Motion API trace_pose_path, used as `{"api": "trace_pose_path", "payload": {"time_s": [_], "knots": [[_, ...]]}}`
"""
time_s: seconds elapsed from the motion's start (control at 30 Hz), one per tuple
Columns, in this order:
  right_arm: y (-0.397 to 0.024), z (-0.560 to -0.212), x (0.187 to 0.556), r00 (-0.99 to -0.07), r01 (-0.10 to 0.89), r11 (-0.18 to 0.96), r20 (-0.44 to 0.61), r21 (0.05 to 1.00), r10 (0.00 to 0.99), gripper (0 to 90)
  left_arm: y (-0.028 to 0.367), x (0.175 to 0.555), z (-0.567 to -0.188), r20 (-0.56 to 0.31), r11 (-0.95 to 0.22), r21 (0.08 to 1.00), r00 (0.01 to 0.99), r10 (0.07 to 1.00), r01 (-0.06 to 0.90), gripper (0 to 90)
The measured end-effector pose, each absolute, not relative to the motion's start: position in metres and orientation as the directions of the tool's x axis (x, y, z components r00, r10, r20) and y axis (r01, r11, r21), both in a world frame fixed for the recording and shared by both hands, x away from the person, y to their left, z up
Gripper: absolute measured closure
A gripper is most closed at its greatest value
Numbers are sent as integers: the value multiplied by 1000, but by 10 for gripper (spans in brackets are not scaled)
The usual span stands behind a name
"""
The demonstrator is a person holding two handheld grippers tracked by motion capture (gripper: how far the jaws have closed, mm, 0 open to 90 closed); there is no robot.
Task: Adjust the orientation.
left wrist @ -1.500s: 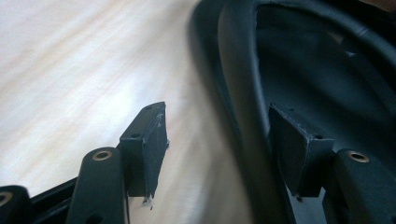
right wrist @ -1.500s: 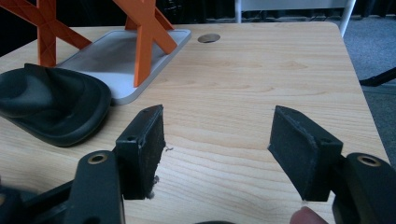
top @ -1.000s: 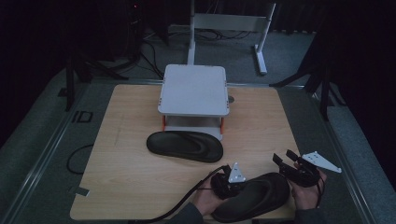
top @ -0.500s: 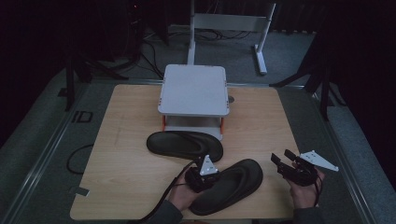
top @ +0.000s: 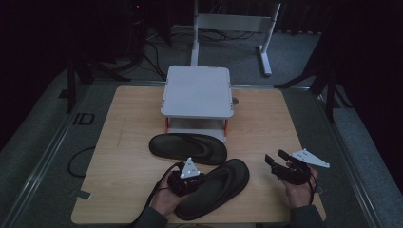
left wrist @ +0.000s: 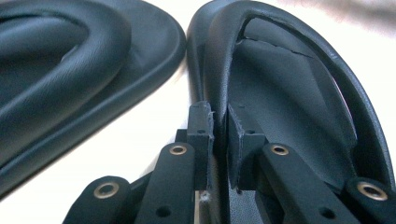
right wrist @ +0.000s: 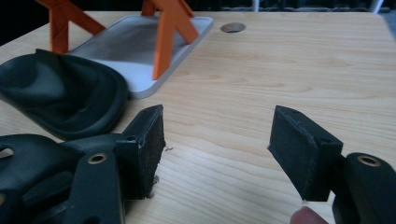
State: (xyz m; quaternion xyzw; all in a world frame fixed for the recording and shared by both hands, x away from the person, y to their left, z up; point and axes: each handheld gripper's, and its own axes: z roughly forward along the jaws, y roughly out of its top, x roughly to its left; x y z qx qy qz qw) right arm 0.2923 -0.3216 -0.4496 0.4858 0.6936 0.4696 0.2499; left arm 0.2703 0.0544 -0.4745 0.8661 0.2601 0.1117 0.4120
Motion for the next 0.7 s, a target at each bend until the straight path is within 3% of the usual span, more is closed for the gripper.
{"api": "trace_pose_path", "payload": {"time_s": [0.4,0.63,0.7], "knots": [[-298,-455,300,-466,445,146,90,884,880,349,97,278,-470,6,-476,785,763,647,397,757],[-298,-457,300,-469,447,147,91,882,878,349,108,284,-470,14,-453,791,728,685,412,852],[-297,-457,300,-470,449,146,94,882,878,349,108,283,-470,17,-457,789,728,685,412,840]]}}
